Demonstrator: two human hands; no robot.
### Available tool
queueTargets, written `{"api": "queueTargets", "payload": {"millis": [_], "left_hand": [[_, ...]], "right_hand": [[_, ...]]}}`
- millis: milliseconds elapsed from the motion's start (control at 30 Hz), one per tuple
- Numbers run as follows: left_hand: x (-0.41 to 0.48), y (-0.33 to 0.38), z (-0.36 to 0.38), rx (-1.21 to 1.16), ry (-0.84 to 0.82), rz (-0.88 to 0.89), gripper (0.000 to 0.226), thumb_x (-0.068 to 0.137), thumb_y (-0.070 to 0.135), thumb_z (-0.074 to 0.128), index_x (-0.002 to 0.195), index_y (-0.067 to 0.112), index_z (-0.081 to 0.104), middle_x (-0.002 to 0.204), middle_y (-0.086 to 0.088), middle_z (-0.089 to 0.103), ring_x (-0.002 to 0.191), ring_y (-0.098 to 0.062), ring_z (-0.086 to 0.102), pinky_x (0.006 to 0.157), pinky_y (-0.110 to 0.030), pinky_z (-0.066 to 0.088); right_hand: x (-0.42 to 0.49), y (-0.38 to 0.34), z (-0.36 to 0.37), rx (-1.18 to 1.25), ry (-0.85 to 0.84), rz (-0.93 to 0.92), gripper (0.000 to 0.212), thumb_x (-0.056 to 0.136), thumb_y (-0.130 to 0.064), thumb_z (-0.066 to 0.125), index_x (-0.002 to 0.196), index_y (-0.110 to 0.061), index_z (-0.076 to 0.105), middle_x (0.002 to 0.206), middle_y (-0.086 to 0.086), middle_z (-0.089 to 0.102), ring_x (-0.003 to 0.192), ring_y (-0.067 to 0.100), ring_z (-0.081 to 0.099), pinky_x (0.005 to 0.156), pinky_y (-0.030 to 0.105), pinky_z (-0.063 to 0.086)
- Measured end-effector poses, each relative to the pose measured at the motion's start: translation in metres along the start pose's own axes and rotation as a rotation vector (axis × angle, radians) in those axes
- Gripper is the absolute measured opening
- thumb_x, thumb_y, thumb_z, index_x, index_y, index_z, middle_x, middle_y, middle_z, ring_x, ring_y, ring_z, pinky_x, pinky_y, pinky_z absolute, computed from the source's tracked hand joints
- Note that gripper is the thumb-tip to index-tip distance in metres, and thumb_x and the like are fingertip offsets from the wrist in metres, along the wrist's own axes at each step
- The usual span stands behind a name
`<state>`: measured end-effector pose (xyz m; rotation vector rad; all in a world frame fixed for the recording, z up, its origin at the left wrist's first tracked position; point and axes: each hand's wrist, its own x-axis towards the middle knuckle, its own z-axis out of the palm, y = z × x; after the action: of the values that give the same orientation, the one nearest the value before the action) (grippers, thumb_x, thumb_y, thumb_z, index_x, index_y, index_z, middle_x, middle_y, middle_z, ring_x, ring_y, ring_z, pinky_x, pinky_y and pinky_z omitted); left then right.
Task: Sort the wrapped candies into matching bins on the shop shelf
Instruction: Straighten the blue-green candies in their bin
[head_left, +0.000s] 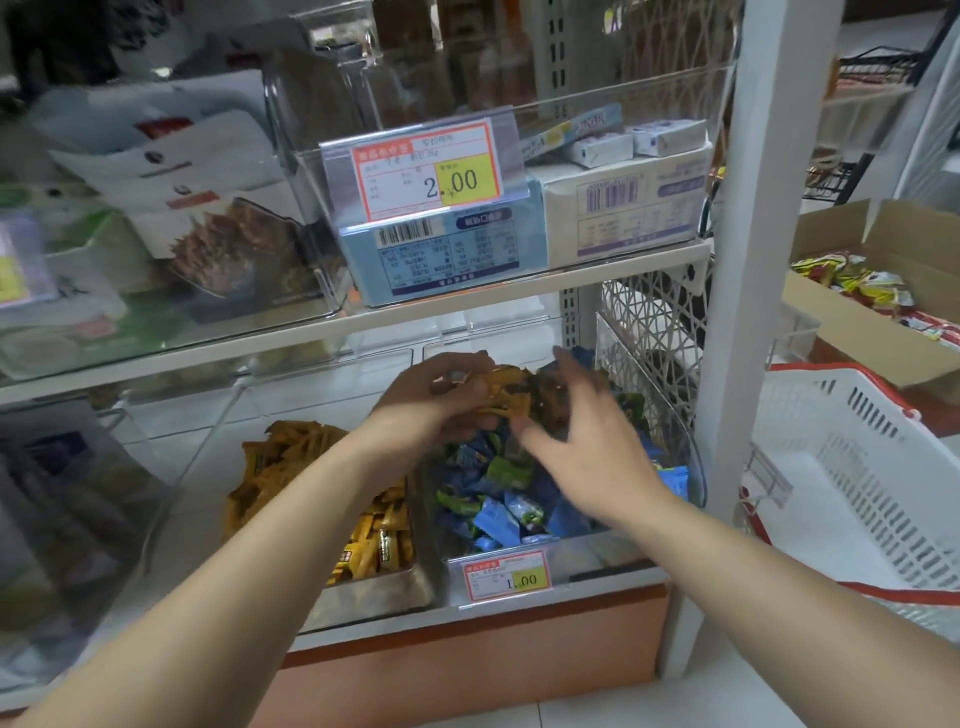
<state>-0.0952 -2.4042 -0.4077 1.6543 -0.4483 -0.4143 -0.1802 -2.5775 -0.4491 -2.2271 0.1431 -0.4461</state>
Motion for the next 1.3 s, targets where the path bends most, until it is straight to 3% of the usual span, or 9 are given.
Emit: {"api": "queueTargets", "payload": {"millis": [100,233,467,600,700,967,1067,1167,1300], "left_hand": [[-0.014,-0.005,0.003,-0.086,-0.061,0.015,0.034,0.088,0.026,0.069,0.121,0.018,0.063,0.106,-0.012,0.073,0.089,-0.028,0.072,0.070,-0.026,0.054],[-0.023,-0.007,0.008,-0.027,-0.002,0.066,0.022,0.098,0.020,0.060,0.121,0.019,0.059,0.105,-0.010,0.073,0.089,-0.028,0.072,0.076,-0.034,0.054],[-0.034,-0.007,0.006,0.114,0.080,0.197,0.024,0.096,0.012,0.062,0.119,0.019,0.062,0.106,-0.009,0.071,0.089,-0.024,0.072,0.070,-0.028,0.058],[-0.040,-0.007,-0.009,0.217,0.117,0.216,0.024,0.090,0.017,0.071,0.113,0.019,0.063,0.093,-0.005,0.069,0.075,-0.018,0.066,0.060,-0.030,0.054],[-0.046,-0.006,-0.030,0.341,0.147,0.231,0.022,0.088,0.022,0.074,0.107,0.025,0.064,0.086,0.001,0.071,0.068,-0.013,0.067,0.058,-0.029,0.054],[-0.061,-0.024,-0.104,0.766,0.395,0.095,0.022,0.082,0.038,0.077,0.097,0.043,0.061,0.088,0.016,0.069,0.072,0.006,0.065,0.053,-0.010,0.045],[-0.059,-0.029,-0.114,0.996,0.338,-0.004,0.027,0.085,0.052,0.069,0.108,0.045,0.056,0.096,0.012,0.069,0.076,-0.001,0.063,0.061,-0.022,0.050],[-0.048,-0.018,-0.117,1.169,0.297,-0.048,0.043,0.085,0.059,0.063,0.123,0.040,0.056,0.124,0.005,0.063,0.103,-0.016,0.061,0.084,-0.036,0.053],[-0.023,0.004,-0.090,1.242,0.269,0.025,0.044,0.088,0.058,0.061,0.126,0.037,0.055,0.138,0.008,0.054,0.120,-0.016,0.054,0.096,-0.034,0.046]], "right_hand": [[0.001,-0.009,0.003,0.243,-0.101,0.079,0.067,0.093,-0.053,0.059,0.152,-0.034,0.034,0.140,-0.007,0.056,0.129,0.015,0.051,0.106,0.037,0.042],[-0.001,-0.018,0.011,0.438,-0.075,0.026,0.014,0.097,-0.035,0.063,0.108,-0.042,0.067,0.099,-0.019,0.071,0.098,0.000,0.064,0.088,0.027,0.050],[-0.002,-0.023,0.011,0.344,-0.046,0.007,0.022,0.094,-0.035,0.066,0.114,-0.029,0.074,0.106,-0.013,0.074,0.105,0.007,0.066,0.093,0.026,0.051],[-0.002,-0.025,0.011,0.285,-0.292,-0.130,0.028,0.099,-0.035,0.059,0.126,-0.035,0.067,0.116,-0.019,0.071,0.112,0.001,0.063,0.100,0.031,0.049],[0.002,-0.013,0.006,-0.043,-0.296,-0.165,0.053,0.095,-0.046,0.057,0.146,-0.033,0.050,0.143,-0.011,0.056,0.131,0.011,0.052,0.106,0.038,0.045],[0.010,0.024,-0.020,-0.667,-0.167,-0.083,0.064,0.090,-0.059,0.053,0.147,-0.031,0.042,0.151,-0.004,0.041,0.135,0.027,0.042,0.103,0.037,0.043],[0.009,0.033,-0.020,-0.742,-0.214,-0.053,0.073,0.091,-0.070,0.041,0.152,-0.032,0.031,0.159,-0.002,0.031,0.140,0.028,0.036,0.113,0.038,0.033],[0.009,0.041,-0.018,-0.736,-0.269,-0.031,0.079,0.092,-0.073,0.034,0.157,-0.029,0.021,0.163,0.000,0.023,0.147,0.026,0.025,0.116,0.038,0.027],[0.009,0.047,-0.011,-0.690,-0.370,0.019,0.080,0.095,-0.070,0.030,0.159,-0.023,0.019,0.167,0.000,0.014,0.153,0.023,0.006,0.121,0.037,0.018]]}}
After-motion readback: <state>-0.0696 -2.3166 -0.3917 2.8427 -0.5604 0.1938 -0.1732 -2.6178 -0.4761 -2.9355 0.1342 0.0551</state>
